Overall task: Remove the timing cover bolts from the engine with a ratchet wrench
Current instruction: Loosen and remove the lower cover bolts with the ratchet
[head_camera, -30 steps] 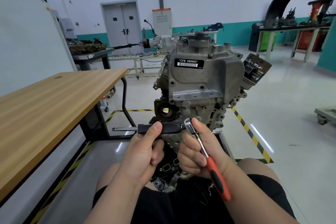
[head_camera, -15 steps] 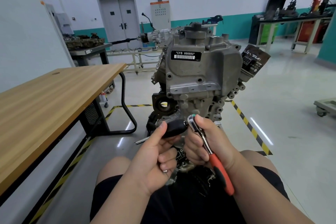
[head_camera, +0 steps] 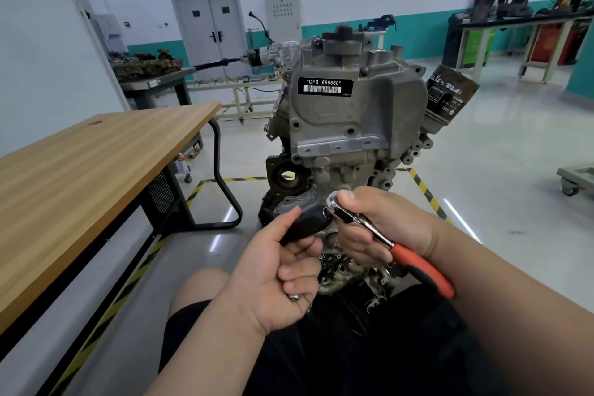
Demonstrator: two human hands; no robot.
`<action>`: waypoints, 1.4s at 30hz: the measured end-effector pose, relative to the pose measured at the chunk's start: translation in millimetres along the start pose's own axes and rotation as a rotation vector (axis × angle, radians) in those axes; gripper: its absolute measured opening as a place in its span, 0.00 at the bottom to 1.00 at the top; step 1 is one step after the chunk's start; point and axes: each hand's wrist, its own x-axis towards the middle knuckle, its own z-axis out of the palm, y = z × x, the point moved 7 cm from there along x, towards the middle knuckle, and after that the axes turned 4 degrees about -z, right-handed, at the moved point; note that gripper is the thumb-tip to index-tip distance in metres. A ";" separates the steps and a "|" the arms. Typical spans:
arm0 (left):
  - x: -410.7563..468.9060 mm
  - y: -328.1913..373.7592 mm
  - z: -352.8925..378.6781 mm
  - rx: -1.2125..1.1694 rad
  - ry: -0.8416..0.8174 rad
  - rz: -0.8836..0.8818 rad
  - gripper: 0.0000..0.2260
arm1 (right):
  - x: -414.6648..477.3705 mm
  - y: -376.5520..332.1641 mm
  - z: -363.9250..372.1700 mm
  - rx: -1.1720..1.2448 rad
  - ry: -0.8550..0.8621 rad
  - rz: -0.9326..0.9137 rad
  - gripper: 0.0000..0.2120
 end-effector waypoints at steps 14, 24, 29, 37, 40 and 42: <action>-3.0 -12.5 14.5 -0.045 -0.048 -0.070 0.16 | -5.6 0.5 -12.1 0.091 -0.009 -0.079 0.23; -8.1 -1.3 8.3 0.154 0.082 -0.077 0.17 | -9.8 -3.3 -3.4 -0.069 -0.136 0.004 0.23; -14.7 -3.0 23.1 0.150 -0.013 -0.107 0.16 | -14.4 -27.2 -3.4 -0.212 -0.195 -0.008 0.24; -14.9 -24.6 35.1 -0.011 -0.141 -0.184 0.16 | -23.9 -25.6 -23.2 -0.369 -0.024 -0.044 0.27; -3.6 -23.0 23.3 -0.059 -0.016 -0.124 0.16 | -25.3 -24.7 -44.4 -0.653 0.210 -0.094 0.26; 6.9 -17.1 16.8 -0.077 0.061 -0.059 0.16 | -24.9 -23.9 -47.3 -0.771 0.345 -0.217 0.23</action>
